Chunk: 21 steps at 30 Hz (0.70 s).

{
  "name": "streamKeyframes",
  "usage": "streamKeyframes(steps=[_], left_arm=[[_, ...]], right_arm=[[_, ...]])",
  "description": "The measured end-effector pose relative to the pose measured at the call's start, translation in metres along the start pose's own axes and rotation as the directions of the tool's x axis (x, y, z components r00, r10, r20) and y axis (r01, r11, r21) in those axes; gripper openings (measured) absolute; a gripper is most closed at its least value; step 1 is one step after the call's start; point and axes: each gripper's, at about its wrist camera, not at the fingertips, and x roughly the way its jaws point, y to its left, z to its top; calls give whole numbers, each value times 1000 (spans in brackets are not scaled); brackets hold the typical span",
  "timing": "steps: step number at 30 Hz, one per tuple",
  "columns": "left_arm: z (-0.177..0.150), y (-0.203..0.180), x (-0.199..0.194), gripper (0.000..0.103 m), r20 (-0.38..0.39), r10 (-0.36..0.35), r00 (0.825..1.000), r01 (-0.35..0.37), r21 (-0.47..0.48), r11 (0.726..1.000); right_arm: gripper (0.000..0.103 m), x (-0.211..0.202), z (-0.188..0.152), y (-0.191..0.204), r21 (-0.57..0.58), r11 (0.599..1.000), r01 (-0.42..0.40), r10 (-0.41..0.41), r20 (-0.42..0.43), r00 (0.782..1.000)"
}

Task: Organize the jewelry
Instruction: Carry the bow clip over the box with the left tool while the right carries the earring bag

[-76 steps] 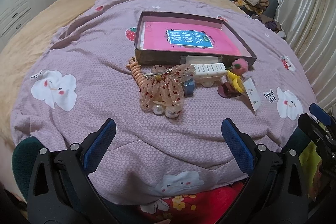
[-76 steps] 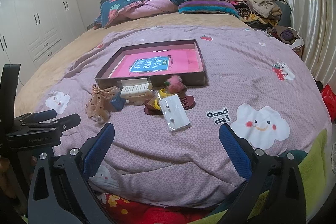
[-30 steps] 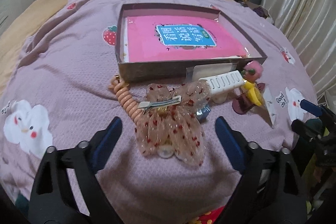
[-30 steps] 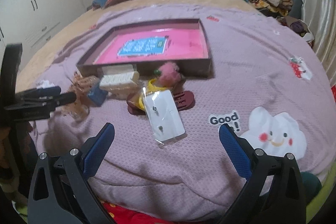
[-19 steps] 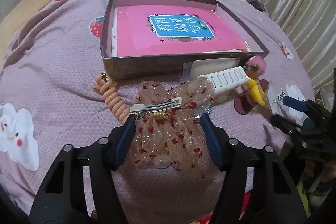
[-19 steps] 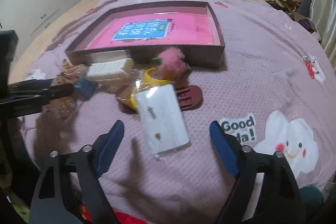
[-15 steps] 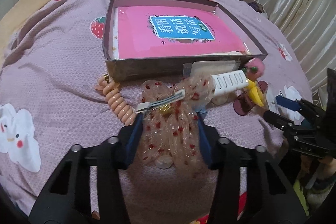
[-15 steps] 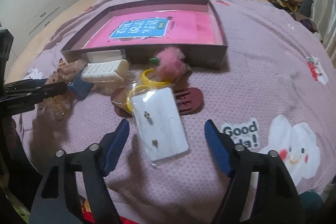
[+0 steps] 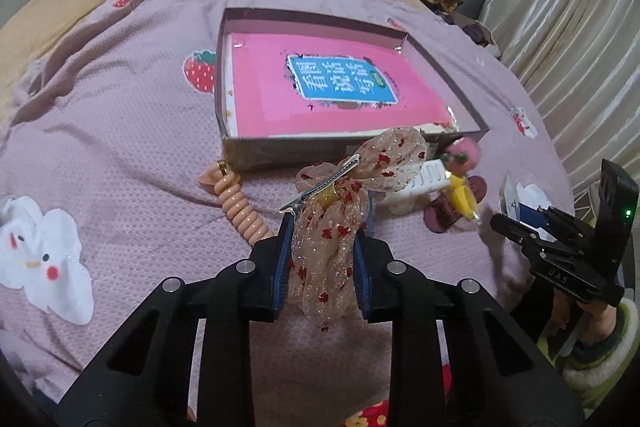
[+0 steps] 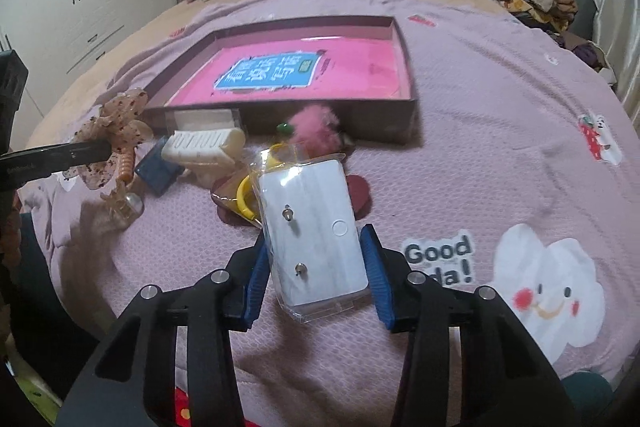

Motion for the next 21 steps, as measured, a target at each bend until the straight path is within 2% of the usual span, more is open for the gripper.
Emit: streamKeyframes(steps=[13,18,21], left_arm=[[29,7,-30,19,82,26,996,-25,-17,1000],[47,6,-30,19,109,16,994,-14,-21,1000],[59,6,-25,19,112,-13,994,18,-40,999]], right_arm=[[42,-39,9,-21,47,999,-2,-3,97,995],[42,-50,26,-29,57,998,3,-11,141,990],[42,-57,40,-33,62,998,6,-16,173,985]])
